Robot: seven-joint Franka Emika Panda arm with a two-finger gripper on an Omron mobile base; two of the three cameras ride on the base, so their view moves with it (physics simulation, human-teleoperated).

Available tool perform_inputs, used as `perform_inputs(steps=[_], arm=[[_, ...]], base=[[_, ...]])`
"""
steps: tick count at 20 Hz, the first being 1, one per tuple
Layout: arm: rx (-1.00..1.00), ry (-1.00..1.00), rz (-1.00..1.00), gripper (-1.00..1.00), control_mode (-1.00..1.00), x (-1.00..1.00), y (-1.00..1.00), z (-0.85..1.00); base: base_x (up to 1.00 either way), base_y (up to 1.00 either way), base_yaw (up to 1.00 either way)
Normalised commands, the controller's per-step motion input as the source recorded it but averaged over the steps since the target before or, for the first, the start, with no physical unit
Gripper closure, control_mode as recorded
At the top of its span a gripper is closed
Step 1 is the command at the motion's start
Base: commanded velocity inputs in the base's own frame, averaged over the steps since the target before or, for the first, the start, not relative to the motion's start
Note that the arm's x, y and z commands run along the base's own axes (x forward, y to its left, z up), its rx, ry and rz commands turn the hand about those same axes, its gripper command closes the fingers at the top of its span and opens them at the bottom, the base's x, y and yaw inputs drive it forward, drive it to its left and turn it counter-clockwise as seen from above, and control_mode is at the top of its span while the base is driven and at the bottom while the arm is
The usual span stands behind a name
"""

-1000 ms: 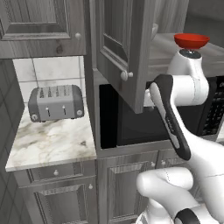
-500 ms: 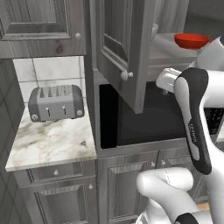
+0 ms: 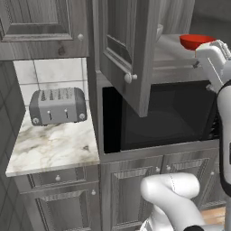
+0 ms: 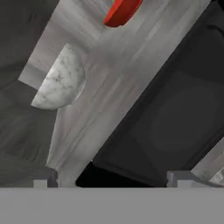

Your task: Take the smaller bowl and place it next to the appetizer plate on the dining counter , and place the larger bowl next to the plate with cooked food.

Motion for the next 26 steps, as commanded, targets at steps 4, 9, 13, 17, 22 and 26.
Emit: perform_inputs(steps=[4, 9, 13, 17, 22, 26], arm=[[0.39, -0.47, -0.26, -1.00, -1.00, 0.17, 0.00, 0.61], [0.35, -0.06, -0.07, -1.00, -1.00, 0.50, 0.00, 0.83], [0.36, 0.02, 0.35, -1.00, -1.00, 0.79, -0.01, 0.17], [0.17, 0.13, 0.34, -1.00, -1.00, 0.99, 0.00, 0.01], [0.00, 0.18, 0.10, -1.00, -1.00, 1.00, 0.02, 0.00], [-0.04, 0.13, 0.00, -1.00, -1.00, 0.68, 0.09, 0.00]], base=[[0.00, 0.00, 0.00], [0.00, 0.00, 0.00], [0.00, 0.00, 0.00], [0.00, 0.00, 0.00], [0.00, 0.00, 0.00], [0.00, 0.00, 0.00]])
